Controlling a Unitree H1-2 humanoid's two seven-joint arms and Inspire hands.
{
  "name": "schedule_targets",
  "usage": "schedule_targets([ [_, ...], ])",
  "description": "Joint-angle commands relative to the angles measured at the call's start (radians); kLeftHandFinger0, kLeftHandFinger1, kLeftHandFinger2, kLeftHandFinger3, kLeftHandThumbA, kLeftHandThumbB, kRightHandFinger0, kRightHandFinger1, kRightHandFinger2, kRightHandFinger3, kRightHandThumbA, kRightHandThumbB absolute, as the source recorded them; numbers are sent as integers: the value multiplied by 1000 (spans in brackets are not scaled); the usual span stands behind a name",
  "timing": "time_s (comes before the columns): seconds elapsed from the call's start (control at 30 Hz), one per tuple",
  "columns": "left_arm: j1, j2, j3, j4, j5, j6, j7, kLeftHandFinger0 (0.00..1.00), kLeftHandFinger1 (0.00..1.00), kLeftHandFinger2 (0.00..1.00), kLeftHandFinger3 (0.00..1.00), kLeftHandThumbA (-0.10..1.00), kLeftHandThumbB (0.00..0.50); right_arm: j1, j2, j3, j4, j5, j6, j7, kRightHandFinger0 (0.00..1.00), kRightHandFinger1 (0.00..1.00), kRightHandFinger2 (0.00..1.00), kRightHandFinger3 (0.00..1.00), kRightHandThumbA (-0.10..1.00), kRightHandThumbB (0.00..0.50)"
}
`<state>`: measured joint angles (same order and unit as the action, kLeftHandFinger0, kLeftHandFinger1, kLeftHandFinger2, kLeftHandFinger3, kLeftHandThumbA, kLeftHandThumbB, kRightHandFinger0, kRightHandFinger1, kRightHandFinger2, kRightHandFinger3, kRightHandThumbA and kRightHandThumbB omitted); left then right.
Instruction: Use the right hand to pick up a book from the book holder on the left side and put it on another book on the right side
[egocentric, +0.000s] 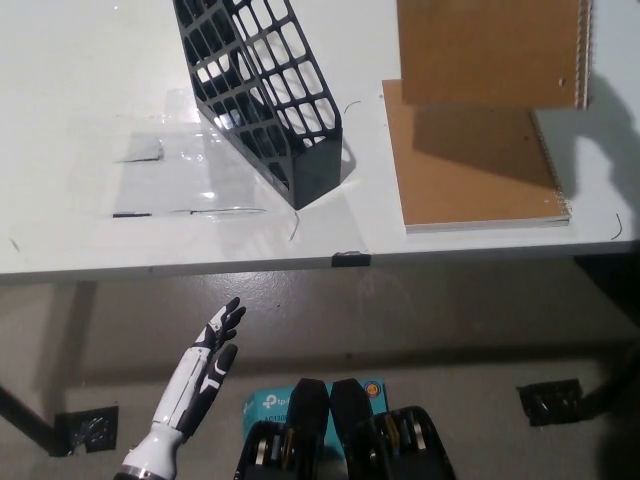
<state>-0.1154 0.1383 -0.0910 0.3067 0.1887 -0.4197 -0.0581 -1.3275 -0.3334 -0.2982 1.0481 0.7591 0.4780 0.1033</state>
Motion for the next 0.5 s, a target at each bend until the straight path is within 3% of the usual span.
schedule_targets([
  [0.0, -5, 12, 5, -24, -1, -21, 8, 1000, 1000, 1000, 1000, 1000, 327, -105, -56, 32, 34, -39, -8, 149, 0, 234, 596, 1000, -100, 114],
  [0.03, -9, 13, 5, -18, 1, -31, 10, 1000, 1000, 1000, 1000, 1000, 317, -103, -59, 35, 38, -64, -8, 151, 0, 218, 590, 1000, -100, 119],
  [0.13, -9, 11, 5, -16, 7, -37, 16, 1000, 1000, 1000, 1000, 1000, 306, -101, -64, 36, 78, -91, -29, 168, 0, 205, 695, 1000, -100, 105],
  [0.2, -8, 10, 4, -11, 8, -40, 17, 1000, 1000, 1000, 1000, 1000, 307, -103, -68, 55, 100, -122, -36, 187, 0, 213, 683, 1000, -100, 103],
  [0.23, -7, 8, 4, -11, 8, -41, 19, 1000, 1000, 1000, 1000, 1000, 310, -105, -68, 53, 117, -129, -29, 175, 0, 236, 710, 979, -100, 131],
  [0.47, -8, 9, 8, -15, 3, -27, 16, 1000, 1000, 1000, 1000, 1000, 320, -122, -81, 75, 205, -198, -49, 201, 0, 116, 643, 986, -100, 103],
])
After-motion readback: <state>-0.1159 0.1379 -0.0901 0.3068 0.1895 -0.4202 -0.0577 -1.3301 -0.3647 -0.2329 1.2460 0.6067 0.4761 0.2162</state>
